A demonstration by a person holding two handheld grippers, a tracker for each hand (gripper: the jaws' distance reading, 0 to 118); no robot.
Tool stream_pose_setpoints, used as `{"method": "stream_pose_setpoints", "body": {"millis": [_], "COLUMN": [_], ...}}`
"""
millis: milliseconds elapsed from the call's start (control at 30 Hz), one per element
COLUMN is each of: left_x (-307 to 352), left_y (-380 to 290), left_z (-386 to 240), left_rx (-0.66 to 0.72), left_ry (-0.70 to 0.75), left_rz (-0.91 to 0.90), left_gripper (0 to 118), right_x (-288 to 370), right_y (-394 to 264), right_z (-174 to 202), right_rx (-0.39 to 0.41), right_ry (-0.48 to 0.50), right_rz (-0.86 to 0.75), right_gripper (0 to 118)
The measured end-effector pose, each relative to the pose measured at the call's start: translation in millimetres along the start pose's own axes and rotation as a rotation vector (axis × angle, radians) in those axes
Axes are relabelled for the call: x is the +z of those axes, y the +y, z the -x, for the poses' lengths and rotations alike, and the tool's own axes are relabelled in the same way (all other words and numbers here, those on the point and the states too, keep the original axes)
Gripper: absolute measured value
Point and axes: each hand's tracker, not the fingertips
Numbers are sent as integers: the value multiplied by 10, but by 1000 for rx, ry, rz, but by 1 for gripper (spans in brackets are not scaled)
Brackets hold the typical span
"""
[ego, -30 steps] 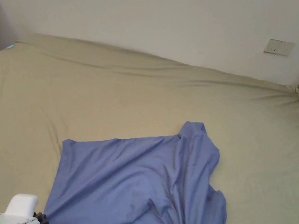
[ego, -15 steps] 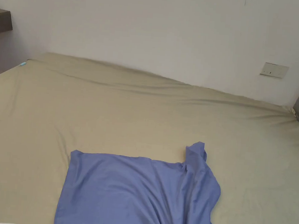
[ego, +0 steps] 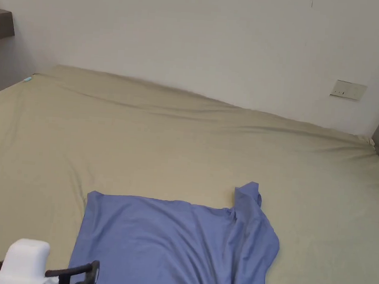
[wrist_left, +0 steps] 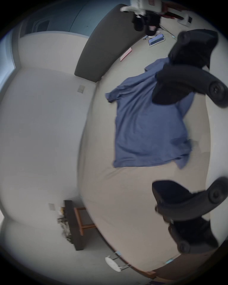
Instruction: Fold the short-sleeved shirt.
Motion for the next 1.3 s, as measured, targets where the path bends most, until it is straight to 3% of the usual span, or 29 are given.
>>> {"method": "stream_pose_setpoints", "body": {"millis": [233,467,500,533,567,600,633,733,900,1067,1233,1267,1300], "left_x": [57,-253,-296,-348,-398,-466,-548,-732,-1219,-2062,-2987,-3125,-3269], "left_y": [454,707,720,733,743,755,768,805,827,805,675,651,624], "left_z": [-293,-370,-374,-383,-395,-401,-404,-377,-275,90,462,510,567], "left_rx": [-152,-180,-175,-175,-178,-191,-202,-193,-211,-129,-52,-43,-37], "left_ry": [83,92,92,92,98,109,119,104,130,94,158,181,206], "left_rz": [-208,-215,-215,-217,-220,-228,-225,-209,-143,85,285,311,339], "left_gripper": [118,115,103,83,53,15,1,0,0,0,0,8,42], "right_x": [-82,-366,-396,-423,-449,-505,-562,-679,-856,-1025,-1232,-1263,-1304], "right_y": [552,662,664,665,666,666,664,714,709,671,540,509,476], "right_z": [-7,47,48,56,62,64,60,44,-48,-196,-366,-400,-437], "right_rx": [-10,4,-7,-11,-11,-4,20,4,-4,-10,-11,-11,-10], "right_ry": [-76,-62,-45,-48,-46,-56,-105,-64,-85,-100,-121,-124,-129], "right_rz": [-182,-184,-182,-186,-191,-195,-197,-170,-162,-134,-76,-65,-52], "right_gripper": [110,108,100,87,57,5,2,2,2,2,2,2,2]}}
